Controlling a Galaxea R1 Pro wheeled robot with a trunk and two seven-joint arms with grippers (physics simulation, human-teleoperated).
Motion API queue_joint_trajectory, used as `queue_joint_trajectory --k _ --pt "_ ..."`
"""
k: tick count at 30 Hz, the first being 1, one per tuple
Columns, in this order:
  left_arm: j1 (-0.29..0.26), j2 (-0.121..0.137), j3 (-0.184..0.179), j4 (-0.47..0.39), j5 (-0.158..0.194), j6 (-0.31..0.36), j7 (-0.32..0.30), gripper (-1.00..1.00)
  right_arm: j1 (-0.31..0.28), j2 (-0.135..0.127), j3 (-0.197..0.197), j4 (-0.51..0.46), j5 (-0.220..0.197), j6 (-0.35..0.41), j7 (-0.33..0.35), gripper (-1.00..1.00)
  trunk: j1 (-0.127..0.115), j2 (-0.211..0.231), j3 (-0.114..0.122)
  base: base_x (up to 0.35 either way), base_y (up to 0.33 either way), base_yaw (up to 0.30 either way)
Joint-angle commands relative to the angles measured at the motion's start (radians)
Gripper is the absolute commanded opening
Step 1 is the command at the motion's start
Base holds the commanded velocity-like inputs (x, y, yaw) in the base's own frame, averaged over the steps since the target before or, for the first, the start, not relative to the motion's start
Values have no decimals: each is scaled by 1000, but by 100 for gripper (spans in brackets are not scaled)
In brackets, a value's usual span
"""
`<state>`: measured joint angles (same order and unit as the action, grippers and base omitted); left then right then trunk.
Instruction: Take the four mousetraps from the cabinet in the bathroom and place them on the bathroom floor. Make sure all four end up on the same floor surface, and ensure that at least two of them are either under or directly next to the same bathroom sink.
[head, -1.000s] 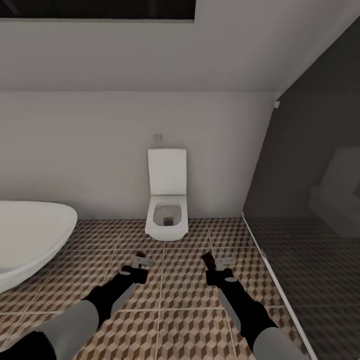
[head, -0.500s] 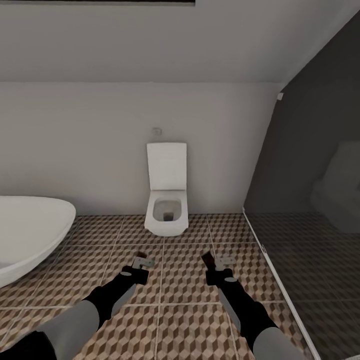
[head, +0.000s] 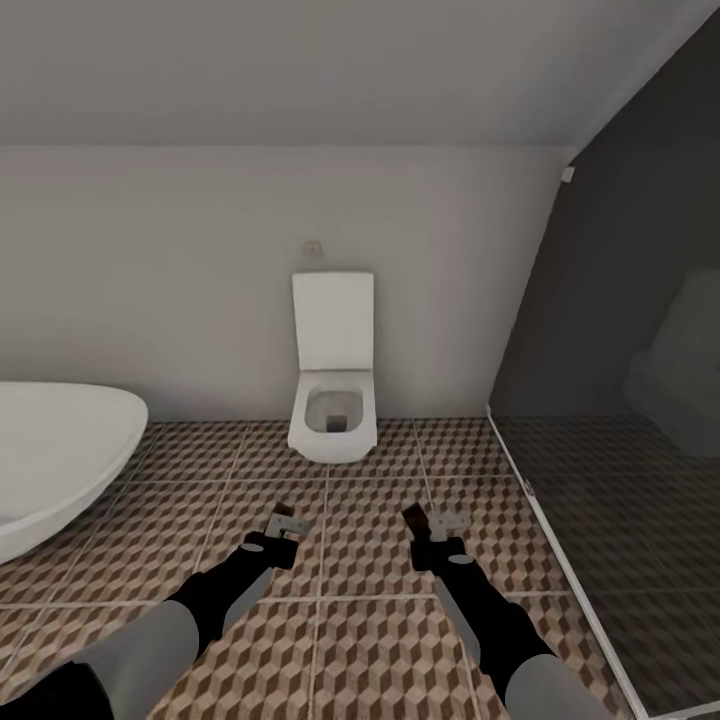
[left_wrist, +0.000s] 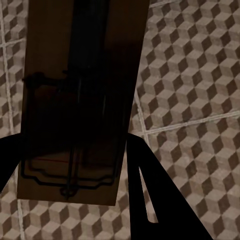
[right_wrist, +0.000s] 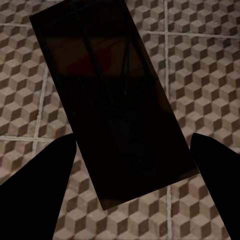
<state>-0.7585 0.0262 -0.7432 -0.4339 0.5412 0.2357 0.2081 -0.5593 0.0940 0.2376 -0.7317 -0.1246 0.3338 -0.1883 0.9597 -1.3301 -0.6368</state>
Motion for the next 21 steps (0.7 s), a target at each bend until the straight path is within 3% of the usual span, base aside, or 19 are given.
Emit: queue_joint_trajectory --k 1,21 --pt "-1 1 -8 -3 6 5 8 -100 -1 -1 5 -2 -10 4 -10 -100 4 -8 -6 0 0 0" --pt "-1 -7 -10 -2 6 5 8 -100 -1 -2 5 -2 -10 4 -10 -100 81 -148 -100 0 0 0"
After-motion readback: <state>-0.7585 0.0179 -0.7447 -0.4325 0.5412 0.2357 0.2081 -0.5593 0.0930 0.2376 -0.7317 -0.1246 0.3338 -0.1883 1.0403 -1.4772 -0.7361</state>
